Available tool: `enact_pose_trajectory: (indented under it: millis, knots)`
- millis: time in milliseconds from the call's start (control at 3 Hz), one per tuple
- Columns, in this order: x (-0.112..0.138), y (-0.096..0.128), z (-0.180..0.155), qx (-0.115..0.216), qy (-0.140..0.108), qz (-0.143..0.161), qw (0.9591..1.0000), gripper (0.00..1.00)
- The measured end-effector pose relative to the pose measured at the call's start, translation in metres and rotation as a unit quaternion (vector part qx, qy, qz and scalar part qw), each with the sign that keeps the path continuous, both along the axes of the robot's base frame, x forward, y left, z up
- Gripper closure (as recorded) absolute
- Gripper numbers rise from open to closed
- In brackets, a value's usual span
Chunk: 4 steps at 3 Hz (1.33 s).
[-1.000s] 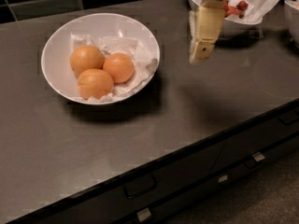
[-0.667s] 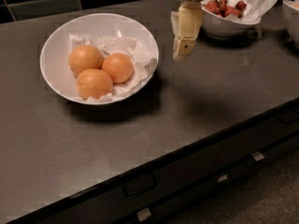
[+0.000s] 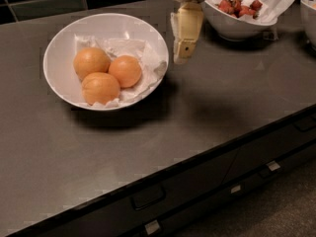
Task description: Pick orange from white bowl
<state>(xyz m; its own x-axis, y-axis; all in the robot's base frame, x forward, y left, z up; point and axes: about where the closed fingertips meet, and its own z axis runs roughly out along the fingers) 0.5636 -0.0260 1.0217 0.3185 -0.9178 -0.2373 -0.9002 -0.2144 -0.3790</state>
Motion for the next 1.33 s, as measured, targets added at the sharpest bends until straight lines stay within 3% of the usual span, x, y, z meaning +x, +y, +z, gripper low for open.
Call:
enact_pose_trajectory:
  millis: [667,1000,1333]
  knots:
    - [0.043,0.063,-0.050,0.030,0.053,0.061,0.9963,0.00]
    - [0.061,0.096,-0.076,0.025,0.078,0.079,0.9935,0.00]
    - [0.062,0.100,-0.070,0.023,0.071,0.077,0.9943,0.00]
